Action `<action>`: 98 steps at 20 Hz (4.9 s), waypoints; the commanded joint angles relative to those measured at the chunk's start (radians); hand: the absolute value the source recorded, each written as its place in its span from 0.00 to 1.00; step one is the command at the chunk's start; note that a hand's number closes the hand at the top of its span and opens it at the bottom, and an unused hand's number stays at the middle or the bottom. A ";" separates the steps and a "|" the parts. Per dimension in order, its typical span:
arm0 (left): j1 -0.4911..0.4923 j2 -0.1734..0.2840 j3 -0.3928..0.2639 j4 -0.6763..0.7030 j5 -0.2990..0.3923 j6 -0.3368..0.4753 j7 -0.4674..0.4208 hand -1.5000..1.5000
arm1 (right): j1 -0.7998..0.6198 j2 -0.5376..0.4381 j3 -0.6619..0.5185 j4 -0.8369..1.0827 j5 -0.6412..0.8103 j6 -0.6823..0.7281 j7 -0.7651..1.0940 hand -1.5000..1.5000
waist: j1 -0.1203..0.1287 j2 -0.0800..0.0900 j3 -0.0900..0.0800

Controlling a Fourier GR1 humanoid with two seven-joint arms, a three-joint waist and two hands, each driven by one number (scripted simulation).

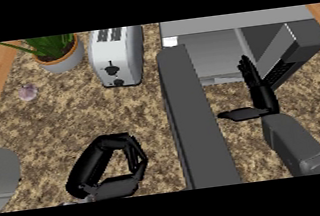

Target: Pick up the milk, place it into the microwave and close the microwave

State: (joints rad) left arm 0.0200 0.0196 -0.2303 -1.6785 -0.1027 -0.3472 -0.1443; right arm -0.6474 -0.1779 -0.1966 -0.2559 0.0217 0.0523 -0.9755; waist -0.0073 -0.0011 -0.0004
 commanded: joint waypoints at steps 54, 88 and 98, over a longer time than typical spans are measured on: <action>-0.866 -0.019 -0.602 0.767 0.722 0.965 -0.138 1.00 | 0.595 -0.290 0.096 -1.369 -0.522 0.545 0.571 0.00 | -0.277 0.053 -0.007; -0.971 -0.020 -0.496 0.935 1.000 0.928 -0.444 1.00 | 0.498 -0.403 0.055 -1.421 -0.740 0.565 0.726 0.00 | -0.346 0.094 -0.003; -0.980 -0.020 -0.505 0.956 1.039 0.927 -0.490 1.00 | 0.480 -0.430 0.045 -1.427 -0.783 0.562 0.759 0.00 | -0.350 0.098 -0.002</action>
State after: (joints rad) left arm -0.8881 -0.0004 -0.7730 -0.8065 0.9122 0.5994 -0.6571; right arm -0.1612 -0.5985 -0.1471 -1.6863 -0.7422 0.6144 -0.2281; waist -0.3519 0.0832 -0.0012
